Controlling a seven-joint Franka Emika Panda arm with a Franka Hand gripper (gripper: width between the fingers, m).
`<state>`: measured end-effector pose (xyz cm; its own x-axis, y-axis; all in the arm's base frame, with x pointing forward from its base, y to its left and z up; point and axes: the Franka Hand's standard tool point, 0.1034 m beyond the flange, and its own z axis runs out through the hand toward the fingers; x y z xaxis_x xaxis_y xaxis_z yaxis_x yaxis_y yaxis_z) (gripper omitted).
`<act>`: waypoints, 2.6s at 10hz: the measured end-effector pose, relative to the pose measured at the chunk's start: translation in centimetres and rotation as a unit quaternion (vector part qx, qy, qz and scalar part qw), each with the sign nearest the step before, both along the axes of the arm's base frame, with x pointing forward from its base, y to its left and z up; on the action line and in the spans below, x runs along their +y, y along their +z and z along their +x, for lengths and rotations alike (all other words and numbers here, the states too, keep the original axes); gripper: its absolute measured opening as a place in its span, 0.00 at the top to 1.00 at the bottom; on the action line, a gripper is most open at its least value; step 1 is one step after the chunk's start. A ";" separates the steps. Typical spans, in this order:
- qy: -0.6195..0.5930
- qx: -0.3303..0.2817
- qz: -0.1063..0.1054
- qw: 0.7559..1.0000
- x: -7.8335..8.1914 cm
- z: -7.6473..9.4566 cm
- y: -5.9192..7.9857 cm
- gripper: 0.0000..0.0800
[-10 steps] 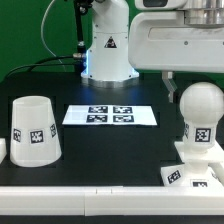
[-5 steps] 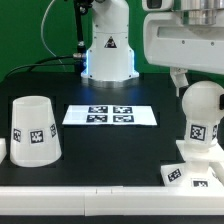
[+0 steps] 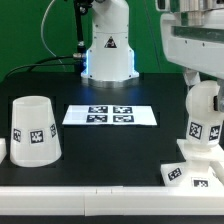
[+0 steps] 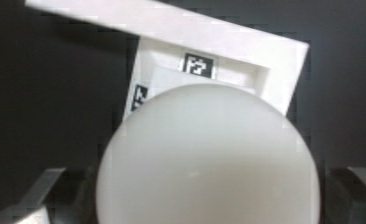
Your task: Assemble lamp
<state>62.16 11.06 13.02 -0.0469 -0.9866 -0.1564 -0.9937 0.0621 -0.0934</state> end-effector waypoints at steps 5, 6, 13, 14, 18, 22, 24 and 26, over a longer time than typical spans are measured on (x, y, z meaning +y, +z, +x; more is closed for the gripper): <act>-0.063 -0.009 0.025 0.998 0.9 0.0 0.1 0.29; -0.060 -0.009 0.026 0.998 0.9 0.0 0.1 0.16; 0.280 -0.046 -0.006 0.959 1.2 0.0 0.4 0.13; 0.361 -0.037 -0.016 0.932 1.2 -0.4 0.4 0.13; 0.519 -0.051 -0.033 0.852 0.2 -1.7 0.4 0.13; 0.566 -0.059 -0.038 0.821 0.3 -2.2 0.7 0.13; 0.581 -0.053 -0.040 0.811 0.3 -2.6 1.2 0.13; 0.603 -0.054 -0.044 0.794 -1.2 -4.1 2.1 0.13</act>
Offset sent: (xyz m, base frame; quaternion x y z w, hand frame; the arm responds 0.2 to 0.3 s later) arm 0.0000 0.0000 0.0000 0.0000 0.0000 0.0000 1.0000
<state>58.04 9.84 15.09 0.9503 -0.3105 -0.0239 -0.3109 -0.9410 -0.1337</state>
